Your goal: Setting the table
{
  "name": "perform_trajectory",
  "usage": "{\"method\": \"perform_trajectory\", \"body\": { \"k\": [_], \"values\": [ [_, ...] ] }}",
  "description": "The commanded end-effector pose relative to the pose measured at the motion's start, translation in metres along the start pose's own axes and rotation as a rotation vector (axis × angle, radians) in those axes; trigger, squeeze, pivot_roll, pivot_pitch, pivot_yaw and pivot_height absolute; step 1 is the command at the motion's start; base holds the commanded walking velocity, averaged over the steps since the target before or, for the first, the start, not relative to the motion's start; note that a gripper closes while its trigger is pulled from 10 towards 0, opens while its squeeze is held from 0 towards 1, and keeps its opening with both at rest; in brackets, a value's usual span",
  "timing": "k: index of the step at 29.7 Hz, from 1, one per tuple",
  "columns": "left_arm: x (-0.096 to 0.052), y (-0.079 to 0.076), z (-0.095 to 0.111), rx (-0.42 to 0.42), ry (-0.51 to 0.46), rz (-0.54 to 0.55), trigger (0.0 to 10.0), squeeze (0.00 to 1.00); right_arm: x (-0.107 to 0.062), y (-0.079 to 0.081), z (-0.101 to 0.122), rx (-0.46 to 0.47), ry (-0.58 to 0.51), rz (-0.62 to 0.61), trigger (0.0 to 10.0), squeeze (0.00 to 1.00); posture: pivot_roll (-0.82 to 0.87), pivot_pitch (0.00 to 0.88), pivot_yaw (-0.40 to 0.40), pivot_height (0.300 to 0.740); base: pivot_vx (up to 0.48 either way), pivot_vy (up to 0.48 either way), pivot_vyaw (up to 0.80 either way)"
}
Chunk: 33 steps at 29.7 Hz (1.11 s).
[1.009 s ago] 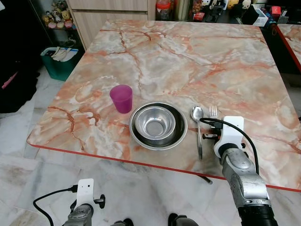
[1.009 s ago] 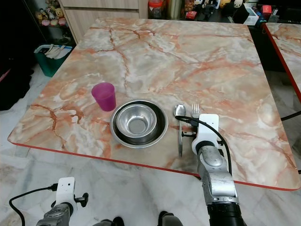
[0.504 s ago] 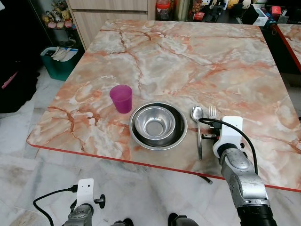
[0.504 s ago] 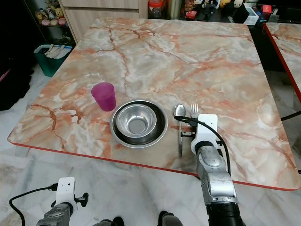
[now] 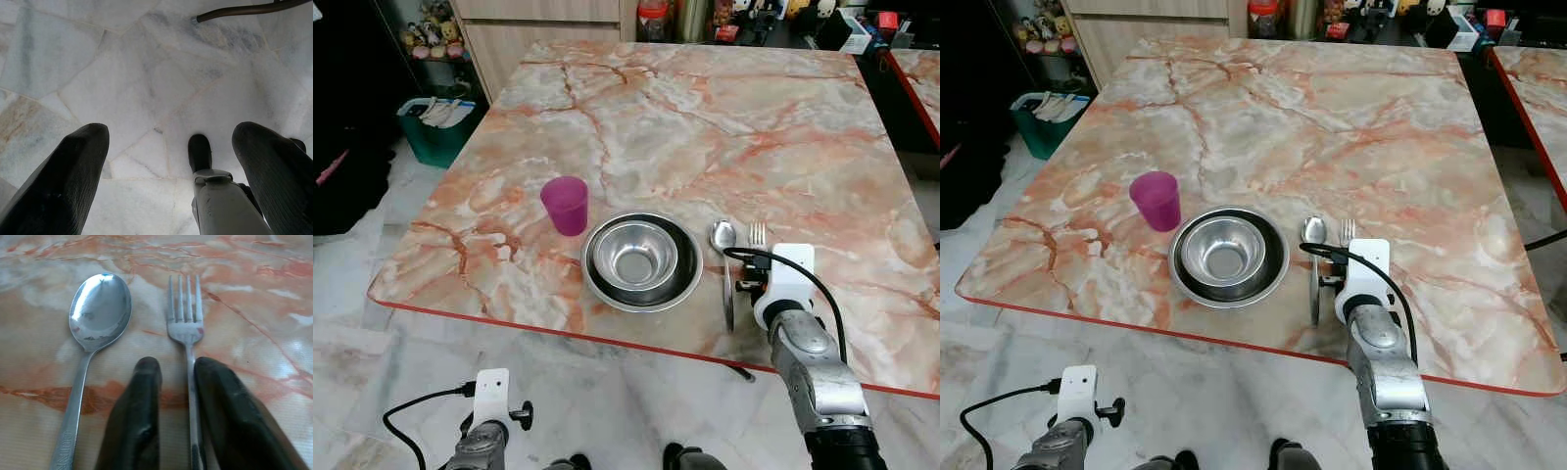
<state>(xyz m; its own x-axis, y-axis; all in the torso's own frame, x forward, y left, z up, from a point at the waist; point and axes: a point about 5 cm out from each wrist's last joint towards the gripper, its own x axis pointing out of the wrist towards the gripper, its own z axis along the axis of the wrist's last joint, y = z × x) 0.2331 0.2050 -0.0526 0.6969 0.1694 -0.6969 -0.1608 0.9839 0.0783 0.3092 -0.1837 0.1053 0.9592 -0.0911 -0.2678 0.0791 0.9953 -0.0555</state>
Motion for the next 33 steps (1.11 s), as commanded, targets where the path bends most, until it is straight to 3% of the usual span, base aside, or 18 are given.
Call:
{"method": "perform_trajectory", "body": {
  "k": [1,13,14,23,26,33],
  "values": [
    [-0.001,0.003,-0.004,0.0,0.018,0.004,10.0,0.0,-0.001,0.001,-0.005,0.002,0.024,-0.003,10.0,1.0,-0.13,0.188,0.043,0.74,0.0,0.0,0.0],
    [-0.001,0.002,-0.005,-0.002,0.02,0.003,10.0,0.0,-0.001,0.002,-0.003,0.001,0.017,0.001,10.0,1.0,-0.12,0.189,0.043,0.74,0.0,0.0,0.0],
    [-0.001,0.002,-0.006,-0.002,0.023,0.003,10.0,0.0,-0.002,0.002,0.0,-0.012,-0.003,-0.001,10.0,0.0,-0.12,0.188,0.043,0.74,0.0,0.0,0.0],
    [-0.001,0.003,-0.006,-0.01,0.015,0.005,10.0,0.0,-0.007,-0.002,0.037,-0.079,-0.219,-0.038,10.0,0.0,-0.13,0.188,0.045,0.74,0.0,0.0,0.0],
    [-0.001,0.004,-0.006,-0.002,0.013,0.009,10.0,0.0,-0.011,-0.005,0.058,-0.049,-0.349,-0.085,10.0,0.0,-0.13,0.186,0.044,0.74,0.0,0.0,0.0],
    [-0.001,0.006,-0.007,-0.014,0.017,0.019,10.0,0.0,-0.016,-0.002,0.073,-0.034,-0.459,-0.072,10.0,0.0,-0.12,0.188,0.045,0.74,0.0,0.047,0.0]
  ]
}}
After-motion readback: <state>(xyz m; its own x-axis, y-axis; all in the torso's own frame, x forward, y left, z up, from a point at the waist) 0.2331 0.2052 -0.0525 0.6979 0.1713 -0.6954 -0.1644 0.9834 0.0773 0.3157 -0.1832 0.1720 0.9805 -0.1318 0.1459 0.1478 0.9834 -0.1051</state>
